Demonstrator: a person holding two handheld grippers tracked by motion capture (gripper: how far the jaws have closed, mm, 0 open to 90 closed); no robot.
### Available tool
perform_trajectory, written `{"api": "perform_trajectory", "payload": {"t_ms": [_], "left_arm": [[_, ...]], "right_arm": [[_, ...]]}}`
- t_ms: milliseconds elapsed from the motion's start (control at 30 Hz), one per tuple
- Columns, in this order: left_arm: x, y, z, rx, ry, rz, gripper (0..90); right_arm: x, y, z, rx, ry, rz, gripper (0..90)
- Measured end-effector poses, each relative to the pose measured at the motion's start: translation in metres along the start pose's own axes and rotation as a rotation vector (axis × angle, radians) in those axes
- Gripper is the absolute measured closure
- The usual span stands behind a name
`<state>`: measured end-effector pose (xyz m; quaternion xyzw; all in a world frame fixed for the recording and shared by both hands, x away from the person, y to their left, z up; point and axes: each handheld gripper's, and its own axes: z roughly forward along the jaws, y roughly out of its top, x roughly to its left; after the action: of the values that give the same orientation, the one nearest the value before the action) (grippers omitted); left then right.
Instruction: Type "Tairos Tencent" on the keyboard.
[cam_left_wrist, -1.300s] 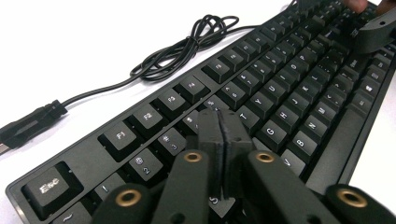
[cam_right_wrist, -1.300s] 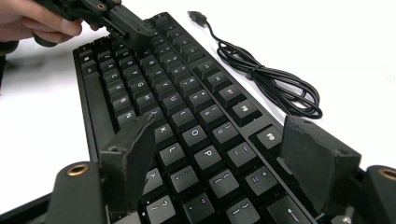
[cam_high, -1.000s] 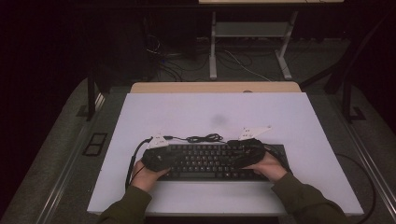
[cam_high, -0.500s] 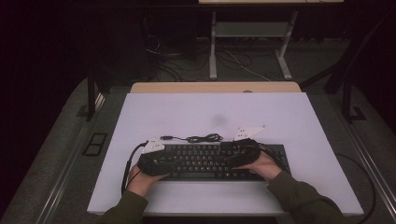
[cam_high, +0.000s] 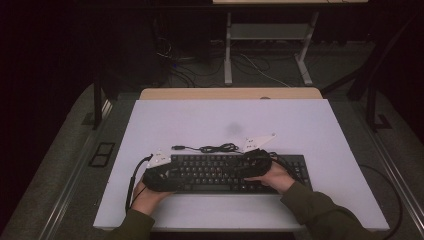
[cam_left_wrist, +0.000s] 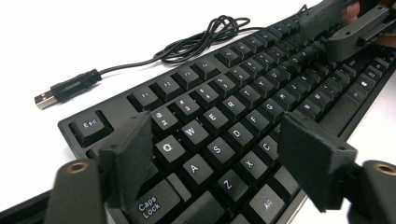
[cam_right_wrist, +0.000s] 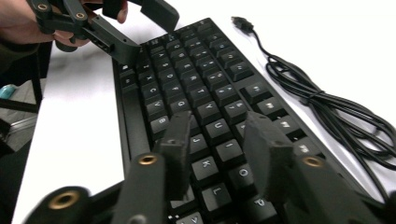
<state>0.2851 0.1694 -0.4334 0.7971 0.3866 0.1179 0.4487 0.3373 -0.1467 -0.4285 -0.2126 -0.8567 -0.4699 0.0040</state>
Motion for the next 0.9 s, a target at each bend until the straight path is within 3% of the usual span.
{"api": "perform_trajectory", "payload": {"t_ms": [400, 567, 900], "left_arm": [[0.000, -0.001, 0.000, -0.003, -0.002, 0.002, 10.5], [-0.001, -0.002, 0.002, 0.003, 0.000, -0.005, 0.2], [-0.002, -0.003, 0.004, 0.015, 0.002, 0.001, 0.0]], "right_arm": [[0.004, 0.003, 0.012, 0.047, 0.084, -0.010, 88.9], [0.007, 0.004, 0.017, 0.070, 0.099, -0.021, 89.7], [0.013, 0.005, 0.026, 0.101, 0.106, -0.025, 89.7]]}}
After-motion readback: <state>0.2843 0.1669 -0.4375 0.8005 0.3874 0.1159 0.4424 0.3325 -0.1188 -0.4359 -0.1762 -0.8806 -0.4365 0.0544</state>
